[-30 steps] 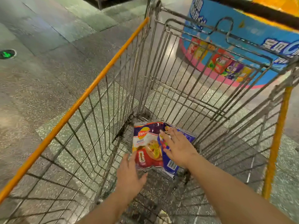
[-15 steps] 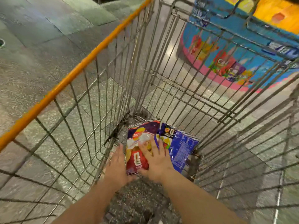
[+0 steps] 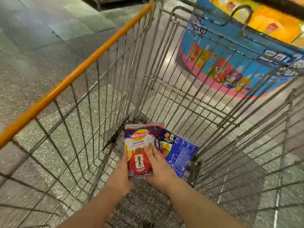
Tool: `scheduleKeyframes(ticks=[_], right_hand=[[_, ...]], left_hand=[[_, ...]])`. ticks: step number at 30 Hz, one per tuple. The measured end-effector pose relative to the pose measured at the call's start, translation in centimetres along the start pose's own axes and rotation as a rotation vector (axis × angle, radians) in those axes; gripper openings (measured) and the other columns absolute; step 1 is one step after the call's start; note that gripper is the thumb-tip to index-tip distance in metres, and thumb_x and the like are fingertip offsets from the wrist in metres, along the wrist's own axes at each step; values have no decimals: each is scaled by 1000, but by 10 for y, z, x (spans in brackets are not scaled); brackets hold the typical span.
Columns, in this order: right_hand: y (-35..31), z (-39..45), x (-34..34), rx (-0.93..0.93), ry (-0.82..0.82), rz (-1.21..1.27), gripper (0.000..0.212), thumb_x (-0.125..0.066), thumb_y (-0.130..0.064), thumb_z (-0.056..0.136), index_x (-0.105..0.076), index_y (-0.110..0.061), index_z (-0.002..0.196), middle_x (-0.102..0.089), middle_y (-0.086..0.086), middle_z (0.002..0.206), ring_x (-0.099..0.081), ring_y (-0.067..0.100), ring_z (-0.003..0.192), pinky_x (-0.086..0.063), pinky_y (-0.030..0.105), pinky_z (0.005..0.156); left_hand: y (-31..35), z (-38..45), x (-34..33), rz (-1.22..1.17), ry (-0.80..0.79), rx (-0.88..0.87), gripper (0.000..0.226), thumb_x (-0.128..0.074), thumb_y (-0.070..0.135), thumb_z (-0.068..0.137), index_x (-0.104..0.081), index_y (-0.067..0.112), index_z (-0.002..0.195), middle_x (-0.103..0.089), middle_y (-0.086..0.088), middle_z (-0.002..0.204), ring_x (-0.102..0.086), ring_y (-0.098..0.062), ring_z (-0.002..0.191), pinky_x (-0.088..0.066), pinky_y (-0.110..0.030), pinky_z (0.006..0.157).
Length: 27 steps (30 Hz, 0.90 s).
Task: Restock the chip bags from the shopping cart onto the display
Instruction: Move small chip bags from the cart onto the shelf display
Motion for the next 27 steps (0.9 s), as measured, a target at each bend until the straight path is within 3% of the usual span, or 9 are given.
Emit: scheduleKeyframes(ticks=[3, 10, 15, 20, 23, 27], right_hand=[[-12, -7, 13, 42, 38, -12, 106, -69, -27, 86, 17, -36, 148, 22, -7, 157, 6, 21, 147, -24, 39, 116], [-43, -36, 57, 133, 119, -40, 107, -69, -30, 85, 17, -35, 148, 22, -6, 157, 3, 22, 148, -26, 43, 115], [-69, -90, 101, 265, 140, -145, 108, -66, -43, 85, 22, -33, 146, 24, -7, 157, -2, 16, 147, -29, 35, 111], [-93, -145, 173, 402, 266, -197, 111, -69, -39, 84, 28, -31, 138, 32, -14, 145, 5, 3, 140, -18, 29, 115], [-114, -170, 230, 524, 399, -203, 115, -72, -38, 81, 27, -33, 138, 30, -15, 148, -1, 8, 144, -26, 35, 116], [-158, -208, 306, 700, 490, -265, 108, -71, -32, 84, 18, -30, 145, 22, -3, 156, -6, 16, 146, -20, 25, 114]], left_hand=[[12, -9, 19, -23, 47, -38, 114, -67, 15, 77, 21, 31, 147, -33, -4, 145, -51, -22, 119, -47, -37, 95], [50, -38, 63, -42, 106, -185, 113, -66, 13, 79, 26, 33, 141, -19, -7, 153, -37, -25, 133, -37, -37, 106], [90, -88, 95, -80, 209, -222, 109, -70, 16, 80, 13, 25, 148, -24, -6, 150, -37, -21, 132, -35, -30, 104], [158, -134, 146, -118, 355, -280, 105, -71, 20, 81, 10, 35, 146, -26, -3, 145, -39, -20, 129, -37, -32, 101], [210, -158, 190, -91, 494, -379, 111, -69, 14, 77, 15, 47, 140, -30, -6, 144, -42, -26, 126, -42, -39, 99], [271, -198, 258, -76, 713, -411, 101, -64, 1, 77, 2, 44, 139, -27, -4, 146, -41, -23, 126, -39, -31, 95]])
Point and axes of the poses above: each hand's wrist, its own z-axis towards the middle knuckle, its own x-axis out of the back of the hand, y = z × x, the point moved 8 cm from there along z, towards the middle knuckle
